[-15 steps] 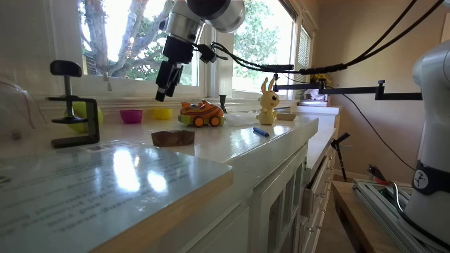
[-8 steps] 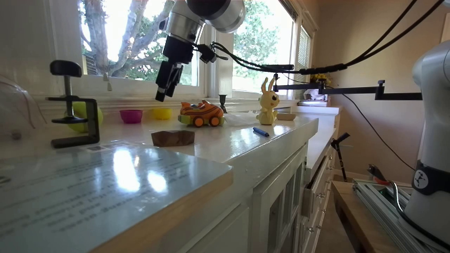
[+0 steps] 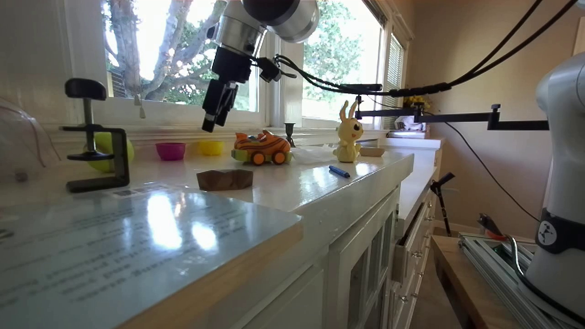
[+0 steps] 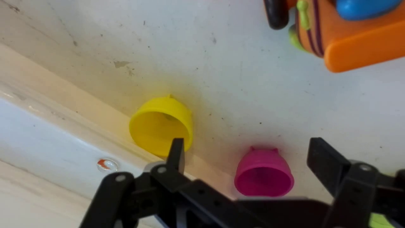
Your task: Put the shiny object in the purple vessel.
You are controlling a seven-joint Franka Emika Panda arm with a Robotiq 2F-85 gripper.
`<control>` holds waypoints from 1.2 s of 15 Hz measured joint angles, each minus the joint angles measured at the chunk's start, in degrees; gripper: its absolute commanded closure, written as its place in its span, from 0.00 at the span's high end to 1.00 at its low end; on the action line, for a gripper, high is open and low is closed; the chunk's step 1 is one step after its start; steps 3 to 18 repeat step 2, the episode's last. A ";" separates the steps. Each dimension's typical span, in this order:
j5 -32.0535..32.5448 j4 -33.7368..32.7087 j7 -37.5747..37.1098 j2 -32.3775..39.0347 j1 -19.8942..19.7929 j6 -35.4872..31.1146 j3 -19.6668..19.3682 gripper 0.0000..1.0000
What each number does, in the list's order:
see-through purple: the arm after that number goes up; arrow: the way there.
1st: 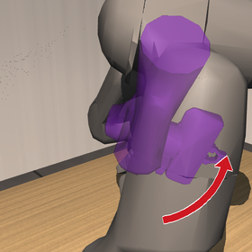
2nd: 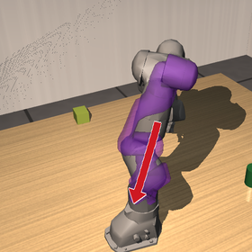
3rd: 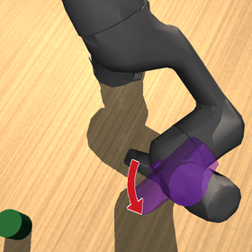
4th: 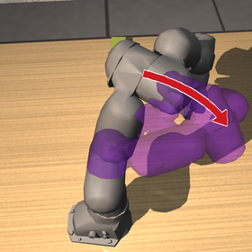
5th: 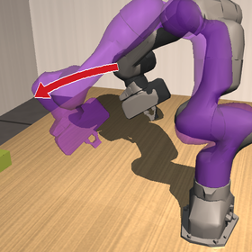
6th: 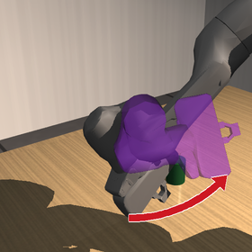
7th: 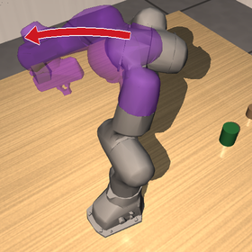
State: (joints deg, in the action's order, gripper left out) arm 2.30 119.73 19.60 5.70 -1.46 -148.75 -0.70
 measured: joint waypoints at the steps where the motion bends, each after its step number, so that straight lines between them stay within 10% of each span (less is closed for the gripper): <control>1: 0.00 0.00 0.00 0.00 0.00 0.00 0.00 1.00; 18: 0.00 0.00 0.00 0.00 0.00 0.00 0.00 1.00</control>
